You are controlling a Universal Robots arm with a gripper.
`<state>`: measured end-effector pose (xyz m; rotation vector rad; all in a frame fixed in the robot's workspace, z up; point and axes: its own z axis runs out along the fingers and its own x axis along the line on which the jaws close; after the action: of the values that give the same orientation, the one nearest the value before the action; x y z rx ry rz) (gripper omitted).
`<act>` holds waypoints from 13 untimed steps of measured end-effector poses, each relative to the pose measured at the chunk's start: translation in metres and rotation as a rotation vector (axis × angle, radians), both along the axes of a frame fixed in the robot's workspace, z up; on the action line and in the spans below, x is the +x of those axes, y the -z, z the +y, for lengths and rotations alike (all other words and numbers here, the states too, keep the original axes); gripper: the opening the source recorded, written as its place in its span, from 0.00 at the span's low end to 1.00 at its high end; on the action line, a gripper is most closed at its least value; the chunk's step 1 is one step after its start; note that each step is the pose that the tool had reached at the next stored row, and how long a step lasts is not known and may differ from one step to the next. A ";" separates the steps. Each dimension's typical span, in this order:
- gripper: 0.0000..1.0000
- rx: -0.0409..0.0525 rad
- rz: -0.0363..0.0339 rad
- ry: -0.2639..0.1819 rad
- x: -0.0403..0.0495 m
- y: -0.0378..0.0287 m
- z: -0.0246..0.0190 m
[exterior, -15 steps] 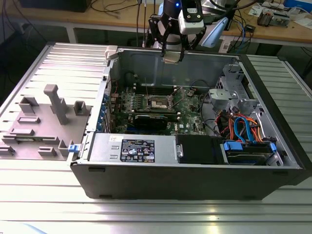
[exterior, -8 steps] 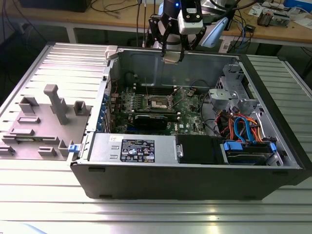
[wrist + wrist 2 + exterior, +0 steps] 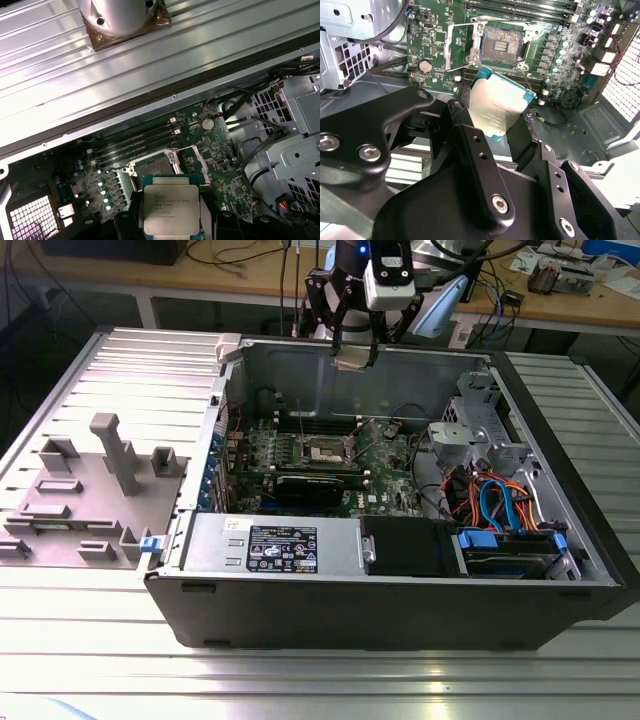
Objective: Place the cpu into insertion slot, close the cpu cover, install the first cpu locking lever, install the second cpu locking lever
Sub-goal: 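Place the cpu into insertion slot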
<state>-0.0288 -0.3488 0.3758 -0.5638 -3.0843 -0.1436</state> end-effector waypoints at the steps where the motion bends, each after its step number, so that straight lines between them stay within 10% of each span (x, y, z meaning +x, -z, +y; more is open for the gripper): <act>1: 0.54 0.0000 0.0000 0.002 0.0000 0.0000 0.0000; 13: 0.54 -0.0001 0.0000 0.042 0.0000 0.0000 0.0000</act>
<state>-0.0288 -0.3488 0.3758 -0.6282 -3.0737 -0.1436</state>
